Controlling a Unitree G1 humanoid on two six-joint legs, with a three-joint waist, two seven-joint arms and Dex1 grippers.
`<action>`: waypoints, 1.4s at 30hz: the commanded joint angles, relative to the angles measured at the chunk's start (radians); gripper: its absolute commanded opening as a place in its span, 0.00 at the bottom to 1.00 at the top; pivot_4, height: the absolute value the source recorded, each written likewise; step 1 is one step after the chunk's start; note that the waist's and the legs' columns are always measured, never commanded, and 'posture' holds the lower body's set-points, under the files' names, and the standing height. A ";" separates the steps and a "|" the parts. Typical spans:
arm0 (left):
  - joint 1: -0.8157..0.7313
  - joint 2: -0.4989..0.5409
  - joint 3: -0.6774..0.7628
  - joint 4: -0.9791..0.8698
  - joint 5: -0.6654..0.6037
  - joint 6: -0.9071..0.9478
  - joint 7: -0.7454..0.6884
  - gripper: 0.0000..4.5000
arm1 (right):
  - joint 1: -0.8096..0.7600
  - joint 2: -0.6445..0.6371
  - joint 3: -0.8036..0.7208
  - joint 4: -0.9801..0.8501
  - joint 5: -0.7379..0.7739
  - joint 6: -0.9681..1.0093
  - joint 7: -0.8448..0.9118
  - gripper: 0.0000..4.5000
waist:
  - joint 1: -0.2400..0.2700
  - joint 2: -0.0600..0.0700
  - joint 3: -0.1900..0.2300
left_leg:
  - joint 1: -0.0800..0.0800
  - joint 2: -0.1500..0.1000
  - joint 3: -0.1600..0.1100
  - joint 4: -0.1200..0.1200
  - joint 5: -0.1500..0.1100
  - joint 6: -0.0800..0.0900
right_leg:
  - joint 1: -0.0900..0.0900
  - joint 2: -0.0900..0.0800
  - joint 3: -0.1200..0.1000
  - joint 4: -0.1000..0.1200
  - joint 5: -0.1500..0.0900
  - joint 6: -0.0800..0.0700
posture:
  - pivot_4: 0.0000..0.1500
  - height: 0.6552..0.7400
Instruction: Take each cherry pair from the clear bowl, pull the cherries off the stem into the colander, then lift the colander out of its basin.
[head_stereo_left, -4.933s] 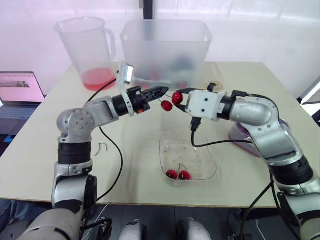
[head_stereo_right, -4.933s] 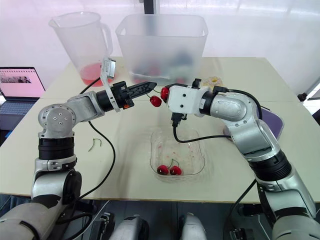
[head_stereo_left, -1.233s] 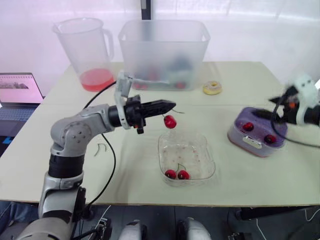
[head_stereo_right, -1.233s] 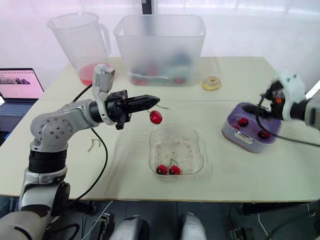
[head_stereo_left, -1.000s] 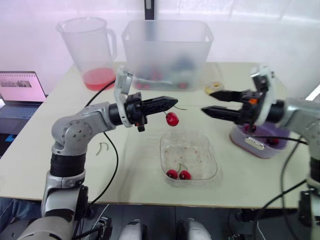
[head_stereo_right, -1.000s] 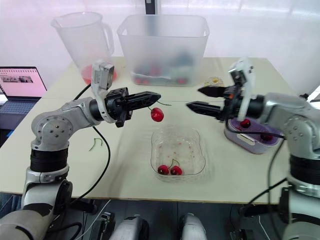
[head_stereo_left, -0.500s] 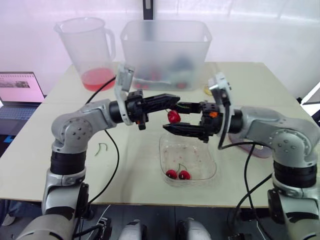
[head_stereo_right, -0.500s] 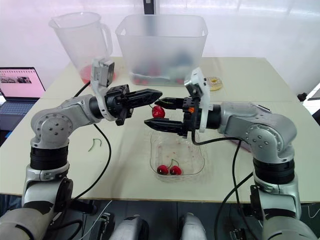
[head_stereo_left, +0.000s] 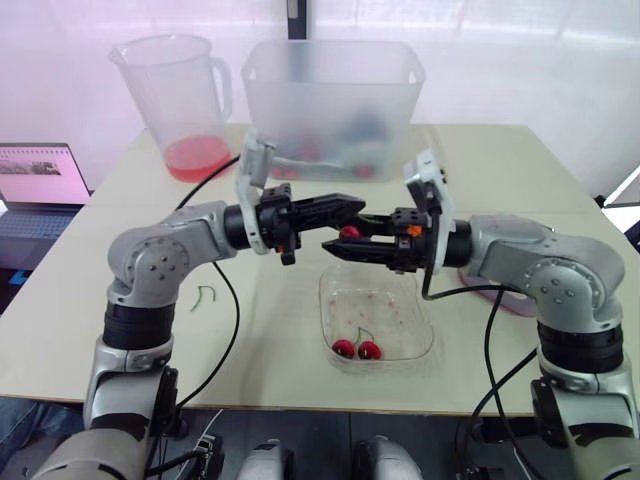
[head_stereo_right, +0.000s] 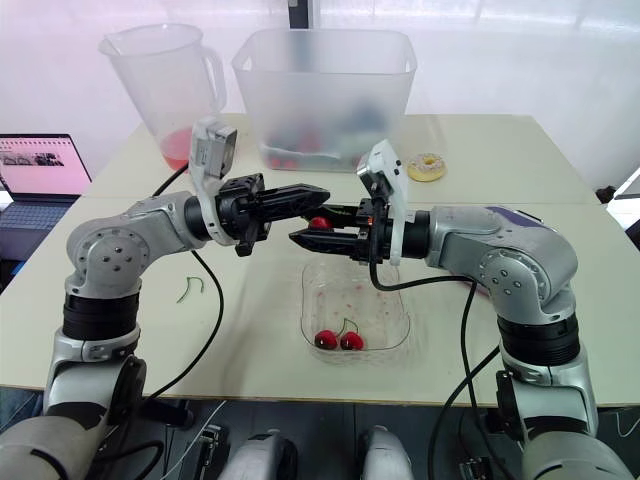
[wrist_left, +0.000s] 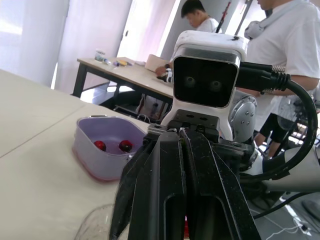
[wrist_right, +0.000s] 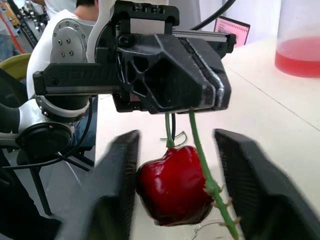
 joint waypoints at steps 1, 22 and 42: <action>-0.010 0.005 0.010 -0.021 -0.009 -0.003 -0.008 0.00 | -0.016 -0.005 -0.021 -0.015 0.021 -0.003 -0.001 0.25 | 0.000 0.000 0.000 | 0.000 0.000 0.000 0.000 0.000 0.000 | 0.000 0.000 0.000 0.000 0.000 0.000 | 1.00 0.39; -0.017 0.009 0.003 -0.003 0.020 -0.025 -0.024 0.00 | 0.152 -0.140 -0.086 -0.002 -0.041 -0.028 0.036 0.25 | 0.001 0.000 0.000 | 0.000 0.000 0.000 0.000 0.000 0.001 | 0.000 0.000 0.000 0.000 0.000 0.000 | 1.00 0.39; 0.045 -0.001 0.018 -0.051 0.023 -0.052 0.037 0.00 | 0.244 -0.512 -0.074 0.704 -0.649 -0.541 0.136 0.47 | 0.000 0.000 0.000 | 0.002 0.001 0.004 -0.001 0.000 0.001 | 0.000 0.000 0.001 0.000 0.000 0.000 | 1.00 0.39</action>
